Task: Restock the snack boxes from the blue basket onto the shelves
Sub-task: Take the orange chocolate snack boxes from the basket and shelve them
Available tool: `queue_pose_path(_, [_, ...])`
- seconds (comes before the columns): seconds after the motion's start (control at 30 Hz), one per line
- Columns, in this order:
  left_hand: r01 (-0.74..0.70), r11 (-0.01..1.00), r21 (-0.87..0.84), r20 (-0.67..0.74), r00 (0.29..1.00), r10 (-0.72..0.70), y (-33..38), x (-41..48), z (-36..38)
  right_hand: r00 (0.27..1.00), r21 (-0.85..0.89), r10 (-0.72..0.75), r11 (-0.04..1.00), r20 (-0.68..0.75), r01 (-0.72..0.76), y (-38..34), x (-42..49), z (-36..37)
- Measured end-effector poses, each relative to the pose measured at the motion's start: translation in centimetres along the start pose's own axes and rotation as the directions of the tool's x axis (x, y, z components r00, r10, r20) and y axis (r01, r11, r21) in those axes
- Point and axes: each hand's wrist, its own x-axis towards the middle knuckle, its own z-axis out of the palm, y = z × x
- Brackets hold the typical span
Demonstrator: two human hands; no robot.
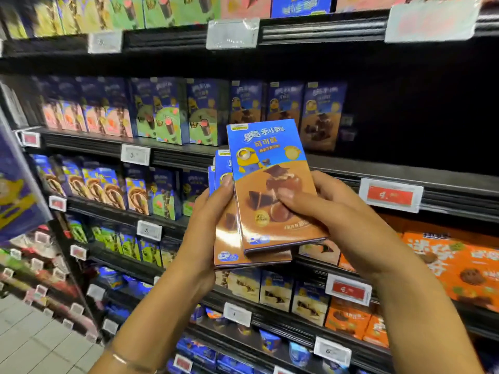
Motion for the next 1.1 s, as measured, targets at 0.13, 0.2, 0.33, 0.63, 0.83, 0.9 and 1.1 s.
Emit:
queue_pose_path(0.13, [-0.093,0.995,0.041,0.086,0.992,0.089,3.0,1.1,-1.6,0.994,0.092,-0.107,0.99,0.01,0.105,-1.1,1.2,1.6])
queue_pose_path(0.2, [-0.185,0.981,0.049,0.165,0.971,0.175,4.8,2.5,-2.5,0.983,0.114,-0.179,0.977,-0.028,0.181,-1.8,2.1,3.2])
queue_pose_path(0.33, [-0.34,0.94,0.001,0.223,0.917,0.332,7.2,6.2,-4.0,0.954,0.069,-0.268,0.958,-0.137,0.279,-2.4,4.3,6.2])
queue_pose_path(0.63, [-0.553,0.832,-0.047,0.247,0.8,0.546,10.5,13.8,-7.4,0.883,-0.091,-0.248,0.969,-0.399,0.231,-1.8,8.1,3.4])
queue_pose_path(0.83, [-0.579,0.815,-0.032,0.214,0.793,0.571,10.9,15.8,-8.2,0.763,-0.466,-0.246,0.881,-0.598,-0.082,-0.5,13.7,0.6])
queue_pose_path(0.9, [-0.582,0.813,-0.026,0.198,0.794,0.575,10.7,16.2,-8.1,0.761,-0.531,-0.219,0.826,-0.61,-0.187,-0.3,15.8,0.0])
queue_pose_path(1.1, [-0.577,0.817,-0.003,0.178,0.803,0.569,10.3,16.4,-7.2,0.74,-0.654,-0.198,0.645,-0.642,-0.395,0.1,20.0,-1.0])
